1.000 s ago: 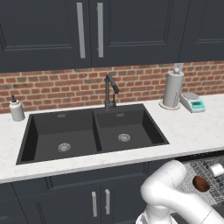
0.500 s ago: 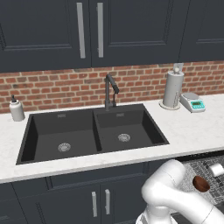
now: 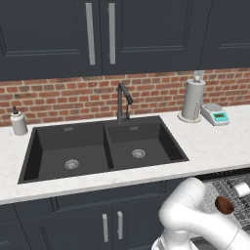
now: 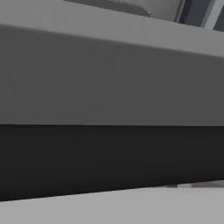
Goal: Pick up the cup and bowl from the counter, place them in the dishwasher, and close the dishwasher door.
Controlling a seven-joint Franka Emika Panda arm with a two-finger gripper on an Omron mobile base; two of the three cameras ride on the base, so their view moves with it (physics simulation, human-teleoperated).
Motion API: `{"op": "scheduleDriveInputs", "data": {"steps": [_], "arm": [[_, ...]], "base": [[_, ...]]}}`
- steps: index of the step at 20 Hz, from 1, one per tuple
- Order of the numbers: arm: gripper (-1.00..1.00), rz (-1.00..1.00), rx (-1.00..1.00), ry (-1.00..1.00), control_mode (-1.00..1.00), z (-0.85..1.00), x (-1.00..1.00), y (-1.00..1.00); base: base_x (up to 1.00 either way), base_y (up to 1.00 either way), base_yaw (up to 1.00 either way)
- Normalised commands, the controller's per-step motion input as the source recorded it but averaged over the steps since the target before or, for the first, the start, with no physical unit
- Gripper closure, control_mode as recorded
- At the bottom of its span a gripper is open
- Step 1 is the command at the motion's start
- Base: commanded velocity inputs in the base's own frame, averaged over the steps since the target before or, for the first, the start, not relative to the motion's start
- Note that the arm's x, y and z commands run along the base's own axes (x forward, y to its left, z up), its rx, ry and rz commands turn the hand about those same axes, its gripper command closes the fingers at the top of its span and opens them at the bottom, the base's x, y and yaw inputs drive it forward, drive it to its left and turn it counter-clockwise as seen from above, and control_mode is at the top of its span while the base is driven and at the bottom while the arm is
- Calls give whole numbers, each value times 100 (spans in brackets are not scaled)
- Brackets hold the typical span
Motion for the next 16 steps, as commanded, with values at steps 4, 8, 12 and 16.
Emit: {"op": "scheduleDriveInputs", "data": {"steps": [4, 8, 12, 16], "arm": [[-100, 10, 0, -19, -100, -61, 100, 10], [-100, 10, 0, -16, -100, -64, 99, 12], [-100, 14, 0, -19, -100, -54, 88, 7], [-100, 15, 0, -23, -100, -39, 78, 2]], "base": [[0, 0, 0], [0, 0, 0], [0, 0, 0], [0, 0, 0]]}}
